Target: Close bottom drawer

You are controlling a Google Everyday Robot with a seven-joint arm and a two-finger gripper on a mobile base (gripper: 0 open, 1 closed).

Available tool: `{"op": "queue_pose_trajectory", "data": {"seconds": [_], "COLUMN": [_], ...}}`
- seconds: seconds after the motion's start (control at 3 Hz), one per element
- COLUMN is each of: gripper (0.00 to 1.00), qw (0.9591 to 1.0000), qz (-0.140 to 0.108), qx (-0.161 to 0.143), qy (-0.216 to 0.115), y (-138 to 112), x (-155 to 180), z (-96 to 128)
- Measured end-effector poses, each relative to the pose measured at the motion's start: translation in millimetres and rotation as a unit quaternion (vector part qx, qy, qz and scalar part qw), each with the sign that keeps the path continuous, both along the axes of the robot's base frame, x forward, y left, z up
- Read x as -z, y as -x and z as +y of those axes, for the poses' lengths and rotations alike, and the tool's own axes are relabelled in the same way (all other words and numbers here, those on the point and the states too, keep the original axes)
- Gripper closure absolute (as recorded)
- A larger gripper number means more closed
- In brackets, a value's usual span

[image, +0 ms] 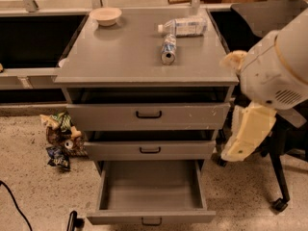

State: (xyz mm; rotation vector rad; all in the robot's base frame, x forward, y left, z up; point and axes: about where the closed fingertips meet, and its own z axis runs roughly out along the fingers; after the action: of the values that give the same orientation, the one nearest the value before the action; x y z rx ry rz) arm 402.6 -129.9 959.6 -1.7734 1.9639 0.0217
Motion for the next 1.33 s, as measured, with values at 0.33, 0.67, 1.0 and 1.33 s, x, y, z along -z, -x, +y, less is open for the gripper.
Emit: {"op": "queue_pose_trajectory", "data": {"seconds": [0.33,0.67,1.0,1.33], "gripper": [0.00,0.00,0.00,0.00], "qw": [0.9988,0.9988,0.9969,0.9928], "qz": [0.045,0.046,0.064,0.085], "qx": [-0.016,-0.016,-0.045,-0.085], "qy": [-0.010,-0.010,-0.006,-0.007], "y": [8.6,8.6,9.1,12.5], "x": [51.6,52.0,96.5,164.3], "z": [15.5,15.8,36.3,63.8]}}
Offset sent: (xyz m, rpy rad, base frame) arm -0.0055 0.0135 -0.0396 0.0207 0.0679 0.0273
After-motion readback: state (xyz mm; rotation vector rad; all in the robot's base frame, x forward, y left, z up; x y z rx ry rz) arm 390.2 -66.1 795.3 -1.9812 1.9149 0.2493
